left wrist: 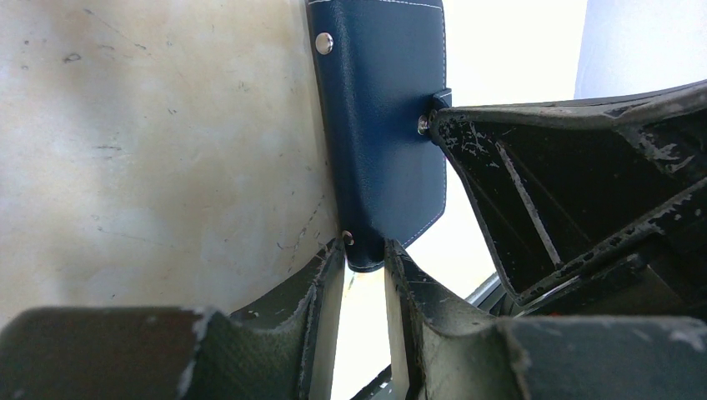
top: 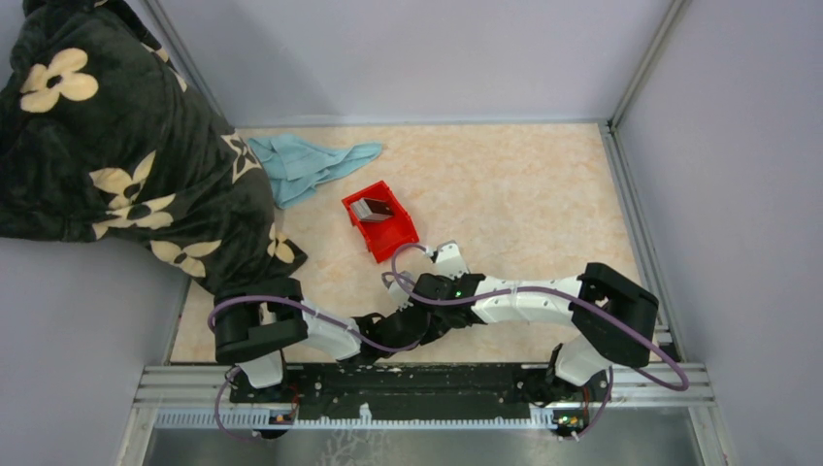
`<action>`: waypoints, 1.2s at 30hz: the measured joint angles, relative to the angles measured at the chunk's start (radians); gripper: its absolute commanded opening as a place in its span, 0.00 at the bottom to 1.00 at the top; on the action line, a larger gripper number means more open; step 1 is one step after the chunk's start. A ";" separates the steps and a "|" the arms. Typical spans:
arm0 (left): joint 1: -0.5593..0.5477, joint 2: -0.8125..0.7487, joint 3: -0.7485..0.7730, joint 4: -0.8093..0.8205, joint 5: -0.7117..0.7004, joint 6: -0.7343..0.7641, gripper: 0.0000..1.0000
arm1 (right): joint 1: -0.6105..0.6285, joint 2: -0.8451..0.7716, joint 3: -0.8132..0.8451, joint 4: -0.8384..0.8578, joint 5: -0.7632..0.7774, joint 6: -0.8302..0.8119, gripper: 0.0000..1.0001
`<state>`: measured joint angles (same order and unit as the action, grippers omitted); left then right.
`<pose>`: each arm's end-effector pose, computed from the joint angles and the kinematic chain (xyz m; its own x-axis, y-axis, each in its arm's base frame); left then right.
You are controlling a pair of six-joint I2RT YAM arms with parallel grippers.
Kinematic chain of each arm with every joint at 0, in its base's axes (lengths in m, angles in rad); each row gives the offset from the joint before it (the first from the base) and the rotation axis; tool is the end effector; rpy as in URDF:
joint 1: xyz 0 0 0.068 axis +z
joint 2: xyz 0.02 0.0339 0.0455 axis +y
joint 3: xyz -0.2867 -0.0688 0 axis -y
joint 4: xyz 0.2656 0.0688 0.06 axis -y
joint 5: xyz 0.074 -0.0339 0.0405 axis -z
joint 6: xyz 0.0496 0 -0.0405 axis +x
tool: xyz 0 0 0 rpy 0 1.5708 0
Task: Put the credit cards into the card holder
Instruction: Close the card holder at the center of the board.
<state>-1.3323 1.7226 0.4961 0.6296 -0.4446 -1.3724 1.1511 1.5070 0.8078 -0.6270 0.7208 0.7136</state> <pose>0.0934 -0.2940 0.1004 -0.8038 -0.4403 -0.4000 0.0262 0.6456 -0.7632 0.1401 0.2337 0.1666 -0.7053 -0.3739 -0.6022 -0.2107 0.9217 -0.3256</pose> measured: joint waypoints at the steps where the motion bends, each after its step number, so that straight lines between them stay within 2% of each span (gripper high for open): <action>1: 0.000 0.000 0.000 0.000 0.000 0.000 0.34 | 0.000 0.000 0.000 0.000 -0.001 -0.001 0.00; 36: 0.000 0.003 0.003 0.000 0.000 0.000 0.34 | 0.001 -0.002 0.000 0.006 -0.023 -0.015 0.00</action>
<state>-1.3323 1.7252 0.4988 0.6296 -0.4446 -1.3724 1.1519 1.5055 0.8078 -0.6209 0.6975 0.6983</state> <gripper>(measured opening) 0.338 0.008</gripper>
